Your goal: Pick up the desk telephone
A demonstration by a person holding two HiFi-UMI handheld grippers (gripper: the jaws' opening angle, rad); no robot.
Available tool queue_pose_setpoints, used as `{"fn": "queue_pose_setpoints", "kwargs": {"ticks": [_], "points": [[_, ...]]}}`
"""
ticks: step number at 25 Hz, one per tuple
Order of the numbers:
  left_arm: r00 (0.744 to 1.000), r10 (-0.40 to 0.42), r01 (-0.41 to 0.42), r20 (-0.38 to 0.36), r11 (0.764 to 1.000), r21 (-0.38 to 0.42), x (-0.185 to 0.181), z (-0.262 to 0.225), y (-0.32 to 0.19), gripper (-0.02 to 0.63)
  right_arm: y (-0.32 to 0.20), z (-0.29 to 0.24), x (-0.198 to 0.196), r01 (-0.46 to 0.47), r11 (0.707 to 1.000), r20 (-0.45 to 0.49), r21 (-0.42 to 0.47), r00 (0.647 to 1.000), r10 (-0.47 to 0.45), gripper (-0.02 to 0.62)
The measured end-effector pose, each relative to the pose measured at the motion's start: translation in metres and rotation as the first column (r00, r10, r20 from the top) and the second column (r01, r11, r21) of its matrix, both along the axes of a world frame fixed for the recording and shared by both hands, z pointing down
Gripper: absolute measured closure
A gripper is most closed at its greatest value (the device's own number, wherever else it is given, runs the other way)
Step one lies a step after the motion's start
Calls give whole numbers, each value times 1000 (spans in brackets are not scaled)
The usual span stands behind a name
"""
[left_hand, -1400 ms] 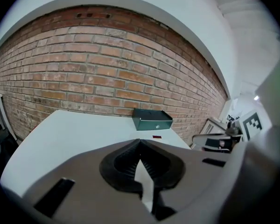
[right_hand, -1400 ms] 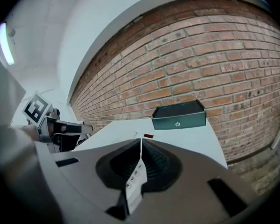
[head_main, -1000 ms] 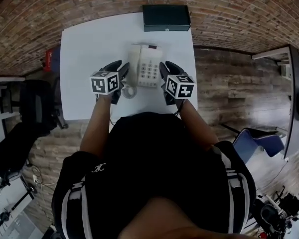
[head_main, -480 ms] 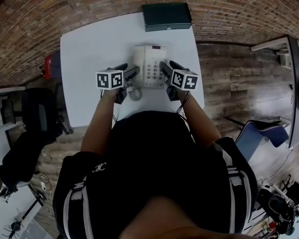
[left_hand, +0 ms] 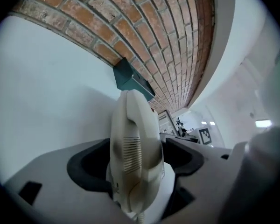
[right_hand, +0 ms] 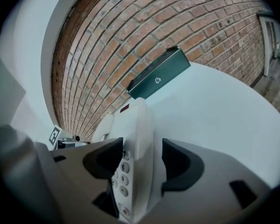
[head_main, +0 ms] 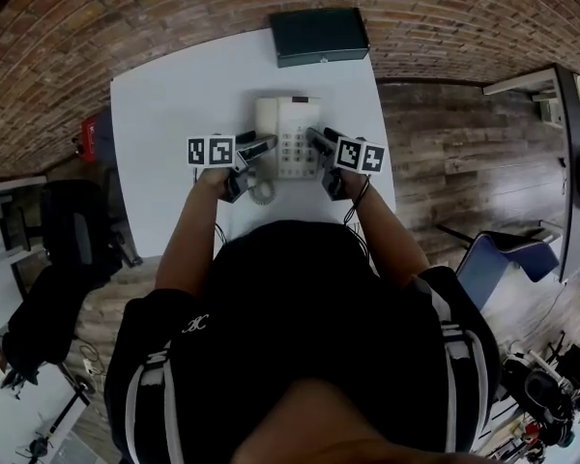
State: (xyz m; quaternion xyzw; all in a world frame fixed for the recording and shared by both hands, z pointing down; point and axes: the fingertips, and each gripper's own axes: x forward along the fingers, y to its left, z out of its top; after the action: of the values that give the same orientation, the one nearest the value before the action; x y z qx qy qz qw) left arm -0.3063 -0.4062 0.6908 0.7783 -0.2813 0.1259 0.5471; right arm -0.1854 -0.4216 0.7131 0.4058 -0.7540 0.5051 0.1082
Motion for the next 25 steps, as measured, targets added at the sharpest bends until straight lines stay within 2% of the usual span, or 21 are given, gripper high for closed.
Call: {"fn": "queue_pose_setpoints", "kwargs": {"ticks": [5, 11, 14, 19, 22, 25], "points": [[998, 55, -56, -12, 998, -33, 6, 12, 5, 252, -2, 3, -3, 4, 1000, 59, -26, 998, -2, 371], [997, 64, -67, -53, 996, -66, 8, 13, 5, 249, 3, 4, -13, 40, 997, 103, -61, 994, -34, 371], [997, 58, -62, -50, 996, -71, 9, 13, 6, 249, 3, 4, -14, 27, 997, 117, -78, 993, -18, 371], [999, 47, -48, -21, 996, -76, 7, 13, 7, 250, 3, 3, -16, 42, 996, 75, -84, 997, -36, 371], [1000, 23, -23, -6, 996, -86, 6, 12, 9, 250, 4, -5, -17, 42, 998, 45, -49, 998, -40, 373], [1000, 16, -16, 10, 998, -60, 3, 4, 8, 250, 1, -16, -21, 62, 998, 27, -13, 998, -62, 373]]}}
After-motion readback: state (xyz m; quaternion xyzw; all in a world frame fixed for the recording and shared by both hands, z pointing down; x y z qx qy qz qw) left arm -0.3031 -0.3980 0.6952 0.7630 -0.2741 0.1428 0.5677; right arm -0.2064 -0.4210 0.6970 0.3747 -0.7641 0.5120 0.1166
